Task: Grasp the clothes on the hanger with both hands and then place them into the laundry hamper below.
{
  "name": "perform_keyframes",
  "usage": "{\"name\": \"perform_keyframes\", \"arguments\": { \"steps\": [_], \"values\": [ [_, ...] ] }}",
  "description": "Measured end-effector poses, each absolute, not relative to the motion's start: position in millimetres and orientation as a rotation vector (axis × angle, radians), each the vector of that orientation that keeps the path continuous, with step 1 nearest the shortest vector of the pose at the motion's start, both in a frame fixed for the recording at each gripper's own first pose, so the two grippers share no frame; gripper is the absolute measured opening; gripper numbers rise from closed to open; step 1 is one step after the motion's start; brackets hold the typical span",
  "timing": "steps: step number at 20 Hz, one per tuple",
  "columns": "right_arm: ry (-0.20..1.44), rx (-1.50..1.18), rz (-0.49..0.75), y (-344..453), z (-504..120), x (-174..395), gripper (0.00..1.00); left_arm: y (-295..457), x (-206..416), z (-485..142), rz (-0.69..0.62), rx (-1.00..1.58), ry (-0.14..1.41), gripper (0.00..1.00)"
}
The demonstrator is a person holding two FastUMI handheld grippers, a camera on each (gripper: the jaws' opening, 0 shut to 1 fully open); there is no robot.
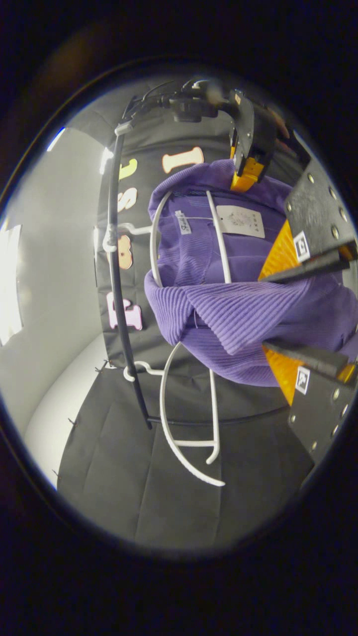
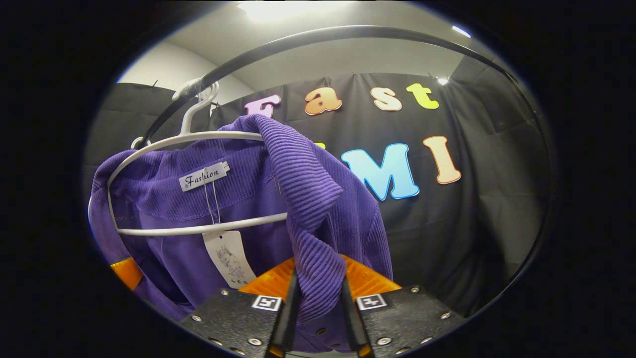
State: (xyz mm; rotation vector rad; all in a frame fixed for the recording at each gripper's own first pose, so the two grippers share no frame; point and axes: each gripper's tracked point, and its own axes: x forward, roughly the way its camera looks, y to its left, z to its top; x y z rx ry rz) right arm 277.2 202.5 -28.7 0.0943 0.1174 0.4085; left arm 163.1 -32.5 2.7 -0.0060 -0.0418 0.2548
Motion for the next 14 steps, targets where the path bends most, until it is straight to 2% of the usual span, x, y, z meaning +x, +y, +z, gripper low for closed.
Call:
{"name": "perform_keyframes", "arguments": {
  "steps": [3,5,6,7,8,9,10,11,12,13,14],
  "values": [
    [0.078,0.084,0.381,193.6,-18.5,277.4,0.08,-29.5,167.1,-1.4,0.231,-0.044,-0.035,0.25],
    [0.040,0.085,0.401,196.3,-6.2,269.5,0.04,-24.0,158.1,2.1,0.238,-0.057,-0.029,0.02],
    [0.007,0.077,0.391,190.3,3.1,270.9,0.04,-22.9,158.0,3.4,0.224,-0.062,-0.028,0.05],
    [-0.025,0.073,0.382,187.7,13.1,272.5,0.04,-23.2,156.3,2.5,0.219,-0.066,-0.023,0.01],
    [-0.050,0.070,0.373,185.3,23.1,273.5,0.04,-21.9,155.9,5.4,0.211,-0.070,-0.021,0.01],
    [-0.070,0.064,0.362,183.8,30.9,274.9,0.04,-21.7,155.8,9.2,0.207,-0.072,-0.021,0.05],
    [-0.090,0.059,0.356,181.2,39.0,278.4,0.04,-20.4,154.4,11.5,0.201,-0.068,-0.020,0.01],
    [-0.113,0.051,0.351,179.4,48.1,281.3,0.04,-18.9,152.2,13.7,0.196,-0.065,-0.022,0.05],
    [-0.132,0.040,0.342,177.0,56.0,283.3,0.04,-17.6,148.9,19.4,0.189,-0.068,-0.029,0.01],
    [-0.148,0.027,0.331,174.7,62.9,285.5,0.04,-14.0,145.4,27.0,0.188,-0.074,-0.039,0.01],
    [-0.164,0.016,0.325,172.0,69.9,285.9,0.04,-10.2,137.4,34.7,0.191,-0.081,-0.055,0.05]
  ]
}}
